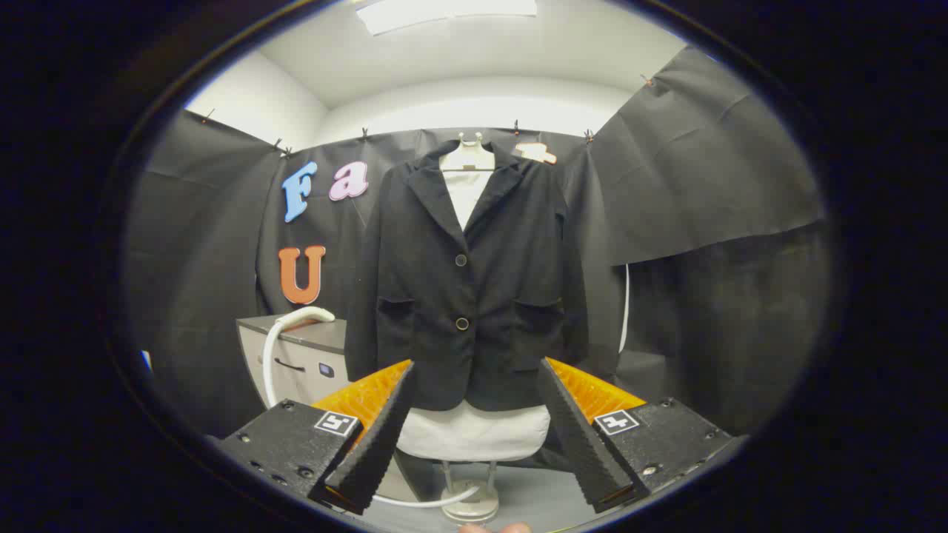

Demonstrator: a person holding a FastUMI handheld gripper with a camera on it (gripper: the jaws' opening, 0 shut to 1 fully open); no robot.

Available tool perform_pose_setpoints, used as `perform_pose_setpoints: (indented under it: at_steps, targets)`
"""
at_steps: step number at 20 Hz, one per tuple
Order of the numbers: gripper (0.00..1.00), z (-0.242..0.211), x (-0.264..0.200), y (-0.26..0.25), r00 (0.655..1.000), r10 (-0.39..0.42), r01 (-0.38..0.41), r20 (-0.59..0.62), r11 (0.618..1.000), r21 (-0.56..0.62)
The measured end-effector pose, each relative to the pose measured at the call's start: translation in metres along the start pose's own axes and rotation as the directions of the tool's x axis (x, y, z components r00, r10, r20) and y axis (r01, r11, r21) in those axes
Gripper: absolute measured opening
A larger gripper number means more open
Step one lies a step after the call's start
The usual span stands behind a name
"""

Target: Iron the clothes twice with a garment steamer, once on the left side and once on the right side.

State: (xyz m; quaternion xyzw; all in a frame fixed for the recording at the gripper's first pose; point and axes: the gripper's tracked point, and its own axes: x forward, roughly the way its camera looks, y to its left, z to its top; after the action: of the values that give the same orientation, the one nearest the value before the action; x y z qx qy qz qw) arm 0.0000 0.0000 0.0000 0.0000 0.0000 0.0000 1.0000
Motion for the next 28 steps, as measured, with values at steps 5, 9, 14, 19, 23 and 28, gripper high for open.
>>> perform_pose_setpoints:
  at_steps: [5,9,14,19,23,28]
  targets:
    - [1.0,-0.002,0.003,0.005,1.0,-0.007,0.008,-0.018,1.0,0.024]
    - [1.0,0.002,0.005,0.013,1.0,0.001,0.0,-0.022,1.0,0.028]
    - [1.0,0.004,0.014,0.028,1.0,0.003,-0.002,-0.03,0.999,0.035]
    - [1.0,-0.008,0.027,0.073,0.992,0.067,-0.062,-0.105,0.997,0.05]
    - [1.0,0.001,0.039,0.119,0.987,0.114,-0.104,-0.117,0.991,0.089]
    - [1.0,0.012,0.051,0.2,0.971,0.201,-0.192,-0.133,0.979,0.075]
